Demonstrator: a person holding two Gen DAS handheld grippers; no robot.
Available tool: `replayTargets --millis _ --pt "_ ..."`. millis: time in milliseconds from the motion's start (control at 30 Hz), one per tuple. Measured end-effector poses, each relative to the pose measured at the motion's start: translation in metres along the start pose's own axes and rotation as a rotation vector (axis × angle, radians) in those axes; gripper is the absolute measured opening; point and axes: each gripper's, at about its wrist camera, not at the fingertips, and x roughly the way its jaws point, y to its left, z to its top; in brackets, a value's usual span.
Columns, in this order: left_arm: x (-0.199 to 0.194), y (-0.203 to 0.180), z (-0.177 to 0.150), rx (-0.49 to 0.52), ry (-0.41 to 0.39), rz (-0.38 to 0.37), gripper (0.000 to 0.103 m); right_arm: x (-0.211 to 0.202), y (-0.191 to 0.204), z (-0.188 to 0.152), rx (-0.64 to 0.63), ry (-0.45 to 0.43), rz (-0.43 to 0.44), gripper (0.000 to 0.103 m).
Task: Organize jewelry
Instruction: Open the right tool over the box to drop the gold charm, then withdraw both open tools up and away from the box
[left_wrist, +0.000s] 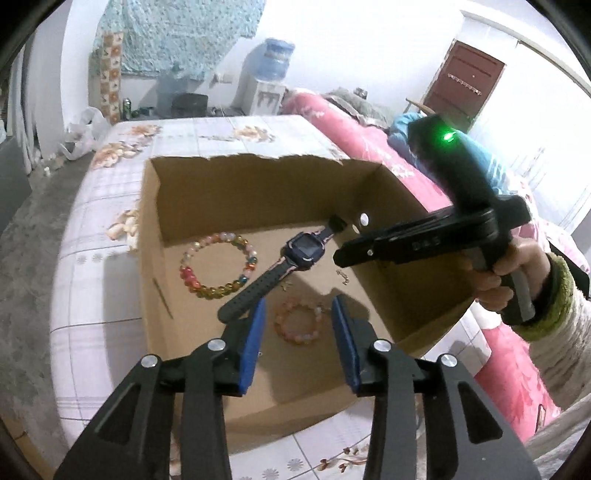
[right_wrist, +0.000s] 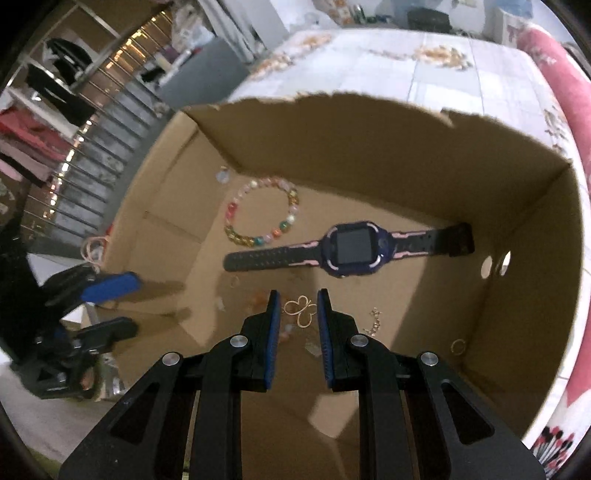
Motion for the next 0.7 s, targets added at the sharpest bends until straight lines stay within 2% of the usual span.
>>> replayTargets --millis 133,233,367,500,633,700 --pt "-0.01 0.005 -0.003 0.006 -0.034 0.026 0.048 0.001 -0.007 0.0 0.034 0.007 -0.007 0.024" --pt "-0.021 0.01 -0.004 0.006 -0.065 0.059 0.057 -0.009 -0.009 -0.002 0.051 -0.023 -0.011 0.028" --pt "-0.033 0.018 -0.003 -0.016 -0.101 0.109 0.069 -0.039 -0.011 -0.01 0.056 -0.13 -0.011 0.031" --pt "-0.045 0.032 -0.004 -0.052 -0.145 0.173 0.081 -0.086 -0.02 -0.027 0.082 -0.292 -0.048 0.041" --pt "-0.045 0.047 -0.006 -0.108 -0.143 0.207 0.084 -0.119 -0.041 -0.053 0.155 -0.408 -0.136 0.049" --pt "-0.038 0.054 -0.008 -0.144 -0.112 0.2 0.084 -0.121 -0.055 -0.065 0.199 -0.415 -0.15 0.051"
